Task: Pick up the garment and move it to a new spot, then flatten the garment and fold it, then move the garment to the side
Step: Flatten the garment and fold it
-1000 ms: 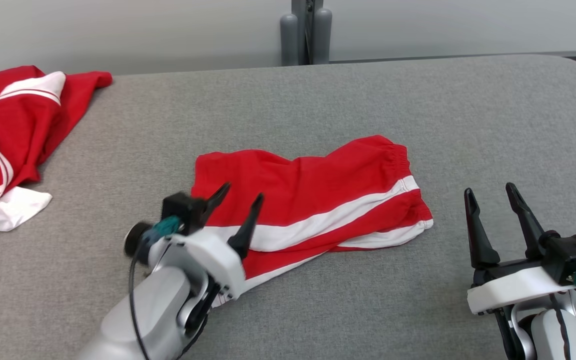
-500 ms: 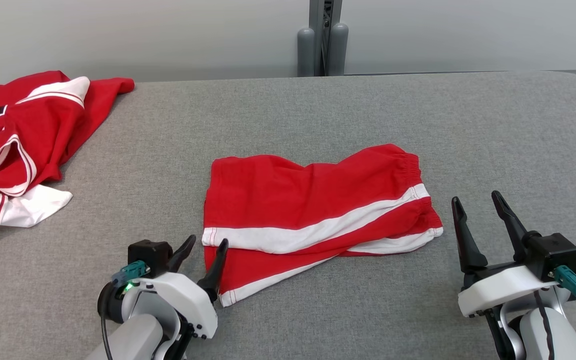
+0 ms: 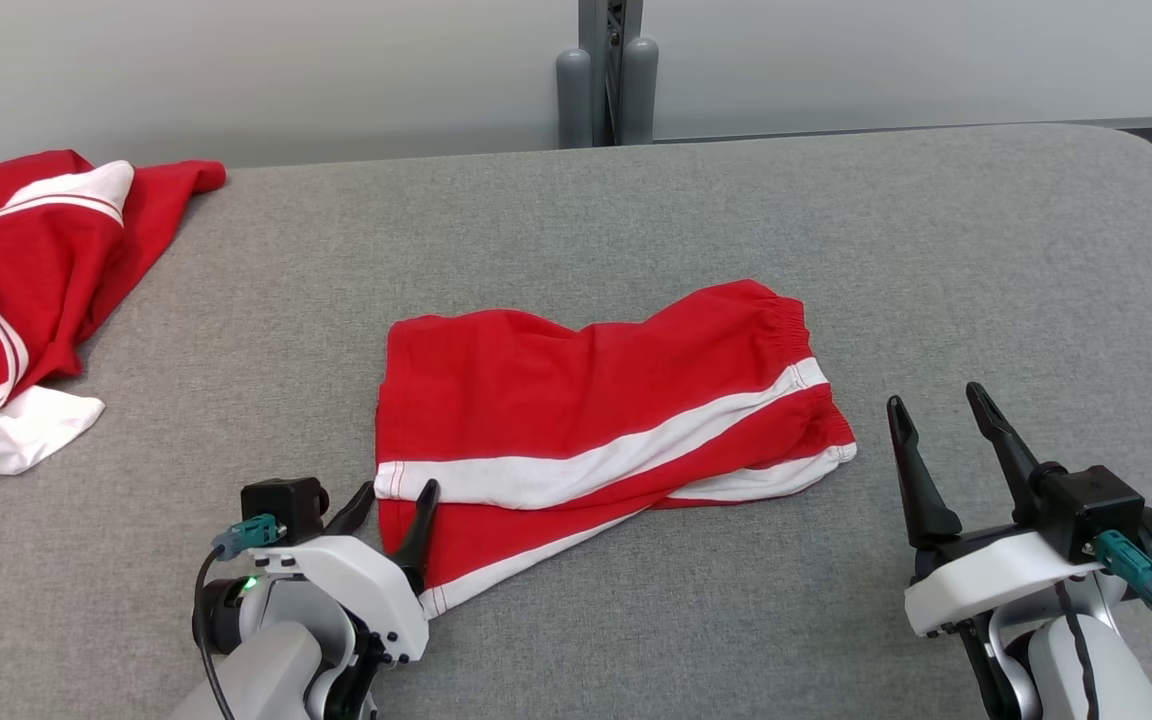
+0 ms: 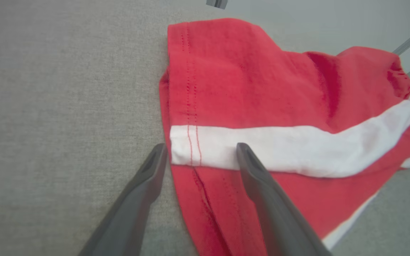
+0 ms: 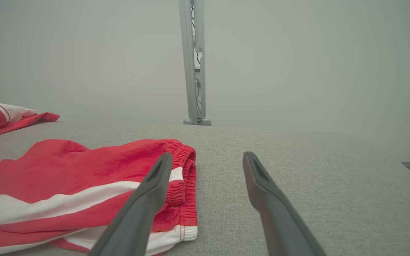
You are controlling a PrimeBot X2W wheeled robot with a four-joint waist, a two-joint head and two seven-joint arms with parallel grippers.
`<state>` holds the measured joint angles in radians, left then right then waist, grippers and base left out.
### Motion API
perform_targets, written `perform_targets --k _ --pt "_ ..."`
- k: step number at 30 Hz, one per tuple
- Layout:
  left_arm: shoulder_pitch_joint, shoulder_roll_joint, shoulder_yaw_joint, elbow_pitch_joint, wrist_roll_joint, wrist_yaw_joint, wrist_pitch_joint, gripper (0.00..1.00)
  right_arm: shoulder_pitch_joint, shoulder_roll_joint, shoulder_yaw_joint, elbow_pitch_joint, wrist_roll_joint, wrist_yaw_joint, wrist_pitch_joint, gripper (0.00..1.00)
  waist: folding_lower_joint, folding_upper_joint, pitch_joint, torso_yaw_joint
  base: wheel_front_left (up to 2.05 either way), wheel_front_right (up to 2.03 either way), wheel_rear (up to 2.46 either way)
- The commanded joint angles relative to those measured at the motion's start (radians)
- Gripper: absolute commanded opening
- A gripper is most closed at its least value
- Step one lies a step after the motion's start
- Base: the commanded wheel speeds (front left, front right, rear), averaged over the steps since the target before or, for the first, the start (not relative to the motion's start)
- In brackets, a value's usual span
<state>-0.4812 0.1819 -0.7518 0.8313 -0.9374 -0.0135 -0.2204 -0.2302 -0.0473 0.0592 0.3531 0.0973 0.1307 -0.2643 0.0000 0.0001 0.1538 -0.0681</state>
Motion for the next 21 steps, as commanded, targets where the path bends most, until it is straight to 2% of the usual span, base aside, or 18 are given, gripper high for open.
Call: perform_targets --k 1,4,5,11,15,17,18,21 --pt "-0.016 0.004 0.001 0.013 -0.002 -0.003 -0.003 1.0 -0.002 -0.006 -0.003 0.0 0.002 0.0 -0.001 1.0 0.0 -0.0001 0.002 -0.003 0.0 0.0 0.0" --pt "-0.029 -0.003 -0.004 0.029 0.006 -0.015 -0.009 1.0 -0.005 -0.006 -0.007 -0.003 0.002 0.0 -0.001 1.0 0.0 -0.0001 0.006 -0.007 0.0 0.0 0.0" --pt "-0.032 -0.006 -0.007 0.031 0.01 -0.019 -0.01 0.96 -0.004 -0.006 -0.008 -0.006 0.002 0.0 -0.001 1.0 0.0 -0.0001 0.008 -0.007 0.0 0.0 0.0" --pt "-0.039 -0.017 -0.025 0.025 0.035 -0.021 -0.022 0.46 0.004 -0.006 -0.022 -0.01 0.0 0.0 -0.001 1.0 0.0 -0.0001 0.01 0.001 0.0 0.0 0.0" --pt "-0.039 -0.018 -0.034 0.018 0.043 -0.016 -0.021 0.24 0.004 -0.006 -0.024 -0.012 0.004 0.0 -0.001 1.0 0.0 -0.0001 0.011 0.007 0.0 0.0 0.0" --pt "-0.046 -0.018 -0.034 0.015 0.047 -0.01 -0.025 0.05 0.0 -0.006 -0.019 -0.01 0.007 0.0 -0.001 1.0 0.0 -0.0001 0.012 0.007 0.0 0.0 0.0" --pt "-0.05 -0.018 -0.033 0.013 0.05 -0.005 -0.026 0.0 -0.003 -0.006 -0.015 -0.007 0.008 0.0 -0.001 1.0 0.0 -0.0001 0.012 0.007 0.0 0.0 0.0" --pt "-0.057 -0.018 -0.022 -0.002 0.059 0.0 -0.036 0.0 -0.013 -0.006 0.0 0.013 0.0 0.0 -0.001 1.0 0.0 -0.0001 0.014 0.008 0.0 0.0 0.0"
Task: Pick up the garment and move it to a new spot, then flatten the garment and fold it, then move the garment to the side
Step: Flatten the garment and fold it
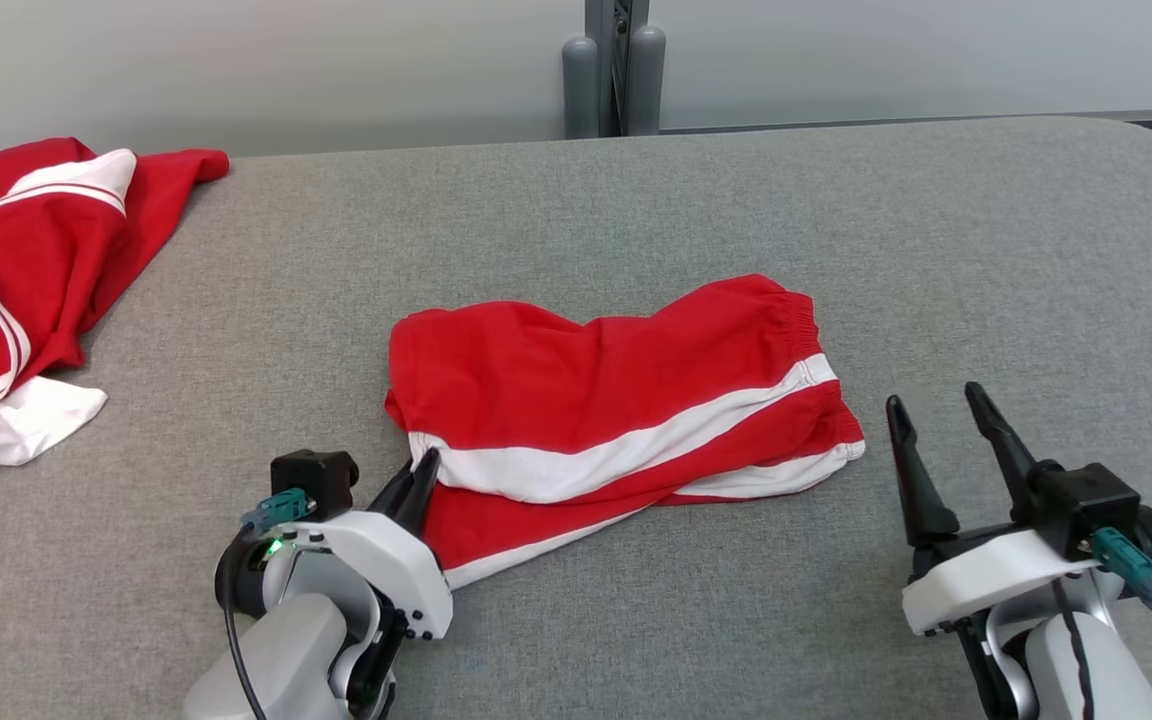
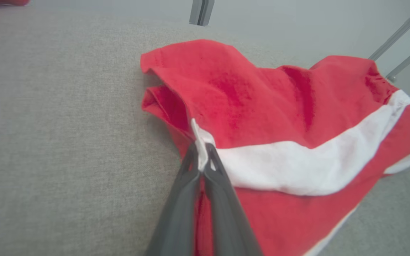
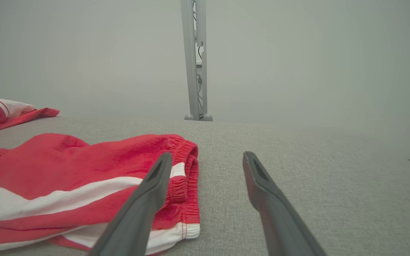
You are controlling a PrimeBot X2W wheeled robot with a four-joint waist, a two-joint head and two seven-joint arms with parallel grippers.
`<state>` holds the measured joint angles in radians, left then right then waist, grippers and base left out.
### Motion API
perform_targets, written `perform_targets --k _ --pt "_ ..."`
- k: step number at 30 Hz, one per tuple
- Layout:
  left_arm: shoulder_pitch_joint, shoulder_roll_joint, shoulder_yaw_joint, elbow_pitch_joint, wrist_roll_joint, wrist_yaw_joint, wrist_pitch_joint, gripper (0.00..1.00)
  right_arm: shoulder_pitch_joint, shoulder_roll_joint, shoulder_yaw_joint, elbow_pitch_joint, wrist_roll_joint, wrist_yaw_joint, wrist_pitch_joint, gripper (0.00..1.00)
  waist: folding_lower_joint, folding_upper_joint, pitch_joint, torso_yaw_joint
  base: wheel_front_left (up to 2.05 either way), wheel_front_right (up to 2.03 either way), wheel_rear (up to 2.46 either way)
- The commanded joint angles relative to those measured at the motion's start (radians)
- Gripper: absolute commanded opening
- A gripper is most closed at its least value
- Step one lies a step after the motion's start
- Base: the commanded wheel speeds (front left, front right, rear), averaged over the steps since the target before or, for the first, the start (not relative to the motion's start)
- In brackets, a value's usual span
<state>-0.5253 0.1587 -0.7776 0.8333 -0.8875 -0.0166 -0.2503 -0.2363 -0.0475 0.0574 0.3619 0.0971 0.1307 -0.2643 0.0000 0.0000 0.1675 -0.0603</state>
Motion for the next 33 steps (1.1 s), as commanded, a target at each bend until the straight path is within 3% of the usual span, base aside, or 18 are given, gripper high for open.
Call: perform_targets --k 1,8,20,21,23,24,27,33 --pt "-0.013 0.006 0.009 -0.012 0.01 0.005 -0.008 0.0 -0.014 -0.006 0.007 0.015 -0.005 0.0 -0.001 1.0 0.0 0.0 0.002 0.001 0.0 0.0 0.0" --pt "0.016 0.017 0.03 -0.1 0.039 0.009 -0.014 0.0 -0.075 -0.009 0.031 0.107 -0.019 0.0 -0.001 1.0 0.0 0.0 0.013 0.025 0.0 0.0 0.0" --pt "0.038 0.01 0.016 -0.187 0.079 0.035 -0.015 0.0 -0.281 -0.026 0.125 0.444 0.128 0.0 0.046 1.0 0.0 0.0 0.03 0.084 0.0 0.0 0.0" --pt "0.038 0.012 0.015 -0.19 0.079 0.035 -0.015 0.0 -0.293 -0.029 0.134 0.469 0.138 0.0 0.053 0.95 0.0 0.0 0.03 0.086 0.0 0.0 0.0" --pt "0.04 0.018 0.014 -0.198 0.085 0.038 -0.015 0.0 -0.315 -0.028 0.154 0.504 0.159 0.0 0.054 0.53 0.0 0.0 0.031 0.089 0.0 0.0 0.0" --pt "0.041 0.02 0.015 -0.202 0.086 0.038 -0.015 0.0 -0.322 -0.027 0.166 0.517 0.175 0.0 0.051 0.49 0.0 0.0 0.031 0.09 0.0 0.0 0.0" --pt "0.048 0.027 0.019 -0.216 0.087 0.043 -0.015 0.0 -0.337 -0.031 0.197 0.546 0.214 0.0 0.038 0.0 0.0 0.0 0.031 0.092 0.0 0.0 0.0" --pt "0.077 0.044 0.035 -0.265 0.088 0.054 -0.015 0.0 -0.32 -0.053 0.231 0.531 0.288 0.0 0.006 0.0 0.0 0.0 0.022 0.086 0.0 0.0 0.0"
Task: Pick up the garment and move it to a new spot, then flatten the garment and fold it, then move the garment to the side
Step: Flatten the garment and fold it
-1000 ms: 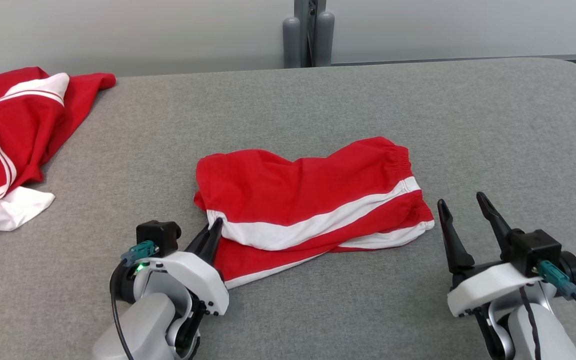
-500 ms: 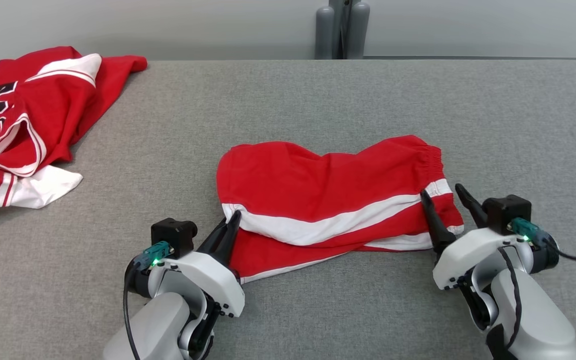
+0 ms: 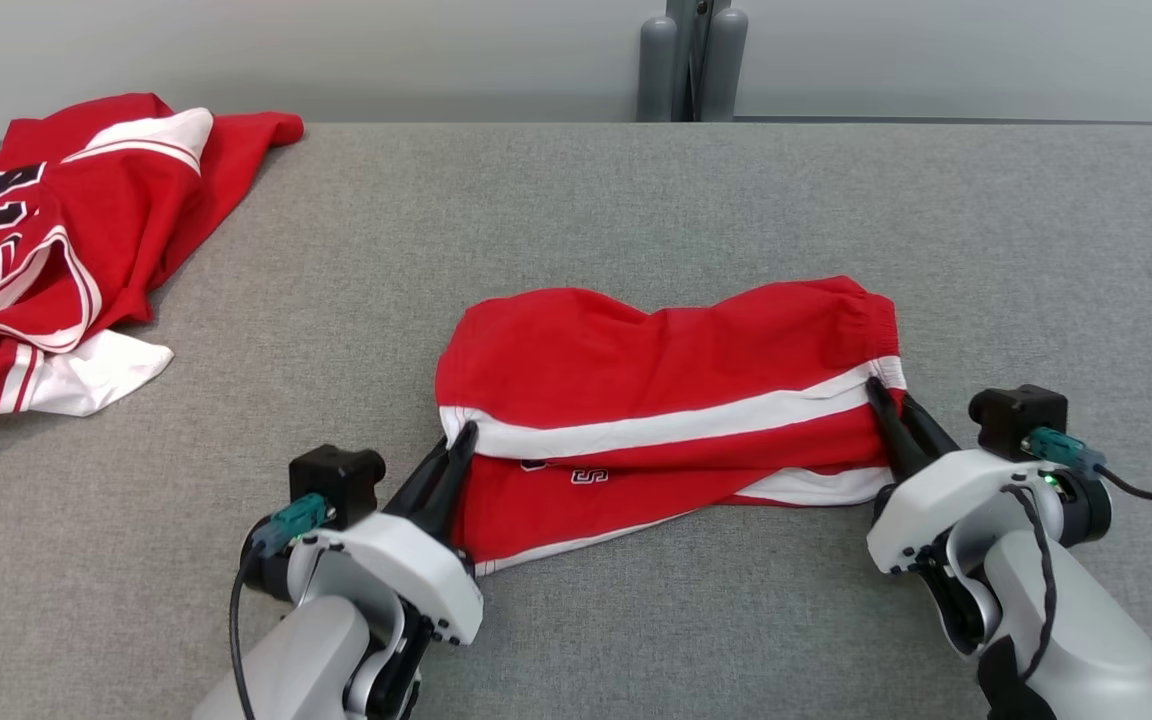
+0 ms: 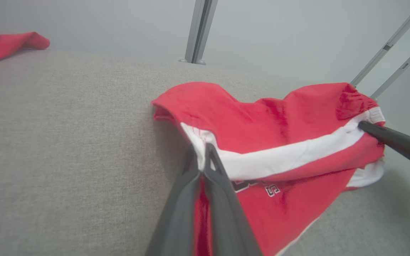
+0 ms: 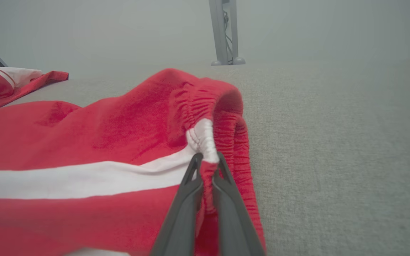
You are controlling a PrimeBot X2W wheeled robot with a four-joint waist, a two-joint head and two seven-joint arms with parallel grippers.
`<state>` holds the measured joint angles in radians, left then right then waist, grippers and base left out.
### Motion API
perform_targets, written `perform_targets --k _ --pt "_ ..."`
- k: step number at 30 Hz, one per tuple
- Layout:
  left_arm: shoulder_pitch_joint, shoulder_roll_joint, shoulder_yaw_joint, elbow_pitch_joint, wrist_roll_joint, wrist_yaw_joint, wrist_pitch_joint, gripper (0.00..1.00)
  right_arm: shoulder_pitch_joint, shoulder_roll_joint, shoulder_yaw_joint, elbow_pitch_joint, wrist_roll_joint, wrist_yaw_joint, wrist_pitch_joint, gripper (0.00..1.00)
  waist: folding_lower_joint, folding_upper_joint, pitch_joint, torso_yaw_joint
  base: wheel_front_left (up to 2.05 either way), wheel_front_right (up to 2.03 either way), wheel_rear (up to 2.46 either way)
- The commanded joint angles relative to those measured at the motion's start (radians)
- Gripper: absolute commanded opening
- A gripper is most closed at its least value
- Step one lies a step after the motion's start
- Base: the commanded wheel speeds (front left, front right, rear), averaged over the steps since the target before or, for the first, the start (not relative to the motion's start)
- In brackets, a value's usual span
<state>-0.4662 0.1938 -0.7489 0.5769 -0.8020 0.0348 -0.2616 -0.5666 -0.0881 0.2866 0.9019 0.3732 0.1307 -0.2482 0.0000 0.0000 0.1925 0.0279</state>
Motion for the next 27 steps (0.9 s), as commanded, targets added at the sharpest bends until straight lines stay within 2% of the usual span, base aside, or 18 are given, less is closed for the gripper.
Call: perform_targets --k 1,11,16,21,22,23,25,26,27 --pt "0.028 0.014 0.01 -0.021 0.004 0.006 -0.004 0.0 0.023 -0.016 0.004 -0.018 0.022 0.0 -0.013 0.0 0.0 0.0 -0.006 -0.004 0.0 0.0 0.0" --pt "0.223 0.08 0.057 -0.21 -0.01 0.063 -0.004 0.0 0.217 -0.047 -0.002 -0.169 0.075 0.0 -0.018 0.0 0.0 0.0 -0.034 -0.023 0.0 0.0 0.0" --pt "0.306 0.089 0.05 -0.27 -0.04 0.08 0.011 0.0 0.299 -0.049 -0.015 -0.22 0.067 0.0 -0.006 0.0 0.0 0.0 -0.041 -0.029 0.0 0.0 0.0" --pt "0.339 0.086 0.045 -0.274 -0.061 0.084 0.03 0.0 0.331 -0.047 -0.035 -0.219 0.051 0.0 0.015 0.0 0.0 0.0 -0.046 -0.032 0.0 0.0 0.0" --pt "0.344 0.084 0.048 -0.273 -0.069 0.083 0.029 0.11 0.334 -0.043 -0.039 -0.215 0.049 0.0 0.02 0.0 0.0 0.0 -0.047 -0.033 0.0 0.0 0.0" --pt "0.349 0.084 0.048 -0.269 -0.072 0.082 0.031 0.34 0.337 -0.04 -0.042 -0.212 0.047 0.0 0.024 0.0 0.0 0.0 -0.048 -0.034 0.0 0.0 0.0" --pt "0.358 0.082 0.045 -0.261 -0.081 0.079 0.037 0.62 0.34 -0.035 -0.044 -0.207 0.041 0.0 0.028 0.0 0.0 0.0 -0.053 -0.035 0.0 0.0 0.0" --pt "0.361 0.081 0.044 -0.258 -0.083 0.077 0.037 0.95 0.343 -0.032 -0.045 -0.205 0.039 0.0 0.029 0.0 0.0 0.0 -0.055 -0.036 0.0 0.0 0.0" --pt "0.364 0.079 0.045 -0.255 -0.089 0.076 0.038 1.0 0.347 -0.029 -0.042 -0.202 0.039 0.0 0.034 0.0 0.0 0.0 -0.057 -0.036 0.0 0.0 0.0"
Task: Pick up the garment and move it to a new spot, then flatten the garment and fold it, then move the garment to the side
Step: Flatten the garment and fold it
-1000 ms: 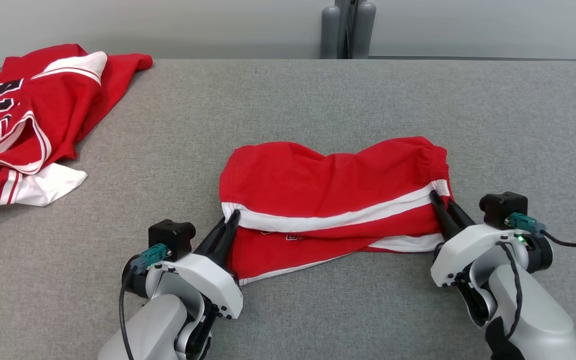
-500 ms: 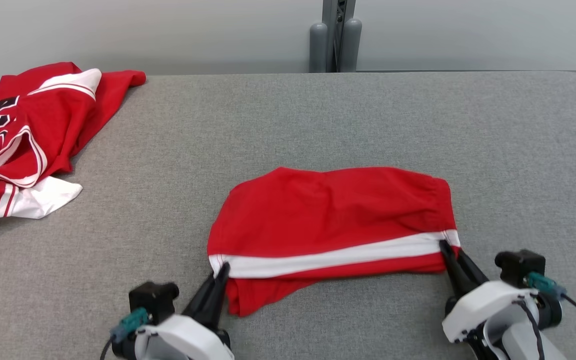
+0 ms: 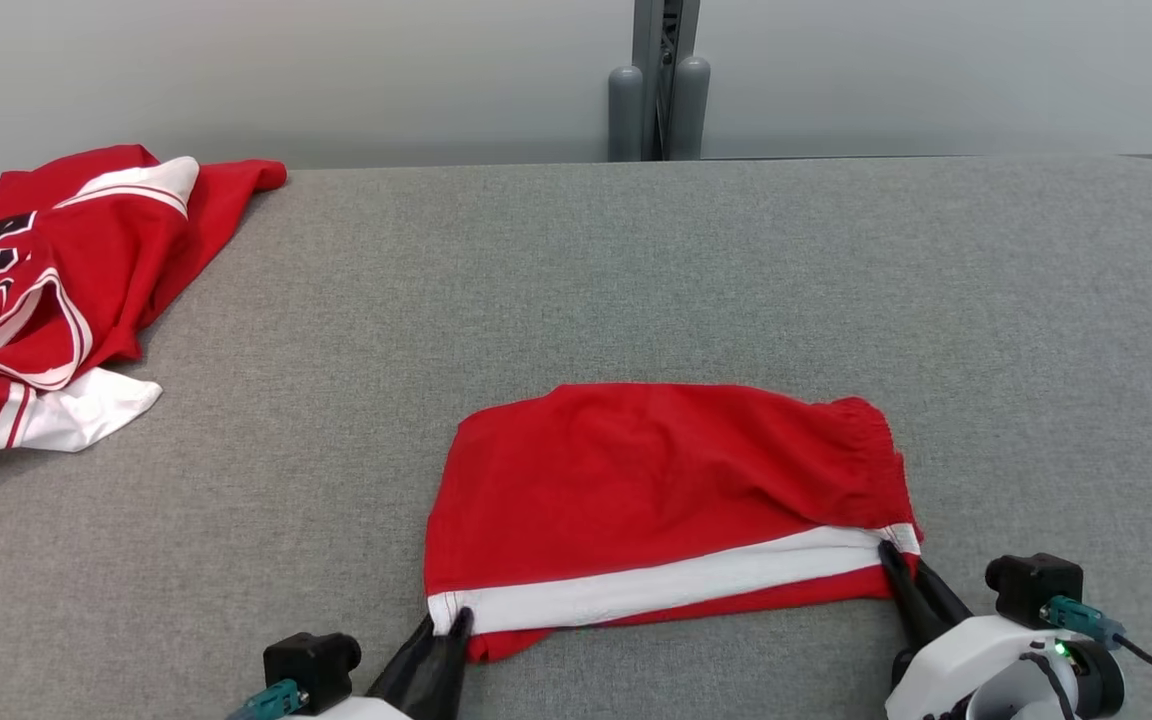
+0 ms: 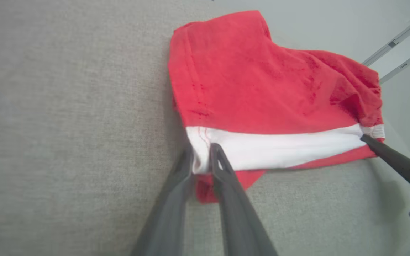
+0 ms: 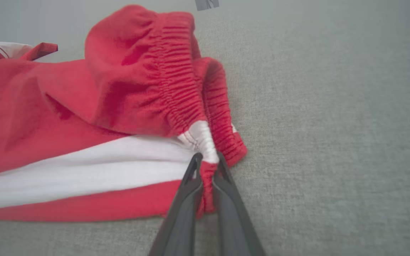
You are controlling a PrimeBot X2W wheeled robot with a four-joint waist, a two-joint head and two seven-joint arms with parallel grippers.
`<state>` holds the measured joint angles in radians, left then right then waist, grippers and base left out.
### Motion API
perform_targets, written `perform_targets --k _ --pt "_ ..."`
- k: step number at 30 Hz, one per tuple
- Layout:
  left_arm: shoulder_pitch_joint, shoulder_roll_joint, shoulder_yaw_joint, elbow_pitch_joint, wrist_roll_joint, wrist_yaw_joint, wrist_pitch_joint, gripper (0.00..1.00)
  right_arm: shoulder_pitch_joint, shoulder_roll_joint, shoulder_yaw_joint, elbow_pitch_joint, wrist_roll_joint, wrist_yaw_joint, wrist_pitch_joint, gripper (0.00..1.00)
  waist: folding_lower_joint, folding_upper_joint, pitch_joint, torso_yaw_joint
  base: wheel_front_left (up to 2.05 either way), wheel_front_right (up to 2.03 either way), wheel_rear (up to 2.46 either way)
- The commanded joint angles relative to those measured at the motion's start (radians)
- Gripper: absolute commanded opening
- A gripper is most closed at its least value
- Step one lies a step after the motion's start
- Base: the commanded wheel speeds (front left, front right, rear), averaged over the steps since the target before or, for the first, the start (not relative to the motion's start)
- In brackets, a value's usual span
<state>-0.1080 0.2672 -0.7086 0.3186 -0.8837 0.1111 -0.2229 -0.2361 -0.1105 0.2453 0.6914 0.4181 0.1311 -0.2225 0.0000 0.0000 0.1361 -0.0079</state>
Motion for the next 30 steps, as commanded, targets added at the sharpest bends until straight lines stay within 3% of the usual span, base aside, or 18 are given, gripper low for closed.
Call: perform_targets --k 1,5,6,7,17,30 --pt "0.018 0.005 0.007 0.008 -0.018 -0.006 0.003 1.0 0.024 -0.004 0.004 0.011 -0.005 -0.001 0.009 0.19 0.0 0.0 -0.007 -0.001 0.0 0.0 0.0" --pt "0.037 0.015 0.011 0.01 -0.023 -0.007 -0.004 1.0 0.04 -0.003 0.01 0.013 0.0 -0.001 0.006 0.47 0.0 0.0 -0.021 -0.005 0.0 0.0 0.0" --pt "0.042 0.018 0.013 0.009 -0.024 -0.005 -0.007 1.0 0.044 -0.004 0.009 0.014 0.002 -0.001 0.004 0.78 0.0 0.0 -0.024 -0.006 0.0 0.0 0.0" --pt "0.047 0.02 0.016 0.005 -0.024 -0.003 -0.008 1.0 0.048 -0.005 0.01 0.014 0.003 -0.001 0.001 1.0 0.0 0.0 -0.028 -0.007 0.0 0.0 0.0" --pt "0.066 0.062 0.041 -0.078 0.028 0.027 -0.03 1.0 0.096 -0.018 -0.017 -0.052 -0.01 0.0 -0.026 1.0 0.0 0.0 -0.066 -0.019 0.0 0.0 0.0" --pt "0.058 0.104 0.125 -0.184 0.09 0.11 -0.041 1.0 0.148 -0.026 -0.16 -0.311 -0.111 0.0 -0.005 1.0 0.0 0.0 -0.116 -0.036 0.0 0.0 0.0"
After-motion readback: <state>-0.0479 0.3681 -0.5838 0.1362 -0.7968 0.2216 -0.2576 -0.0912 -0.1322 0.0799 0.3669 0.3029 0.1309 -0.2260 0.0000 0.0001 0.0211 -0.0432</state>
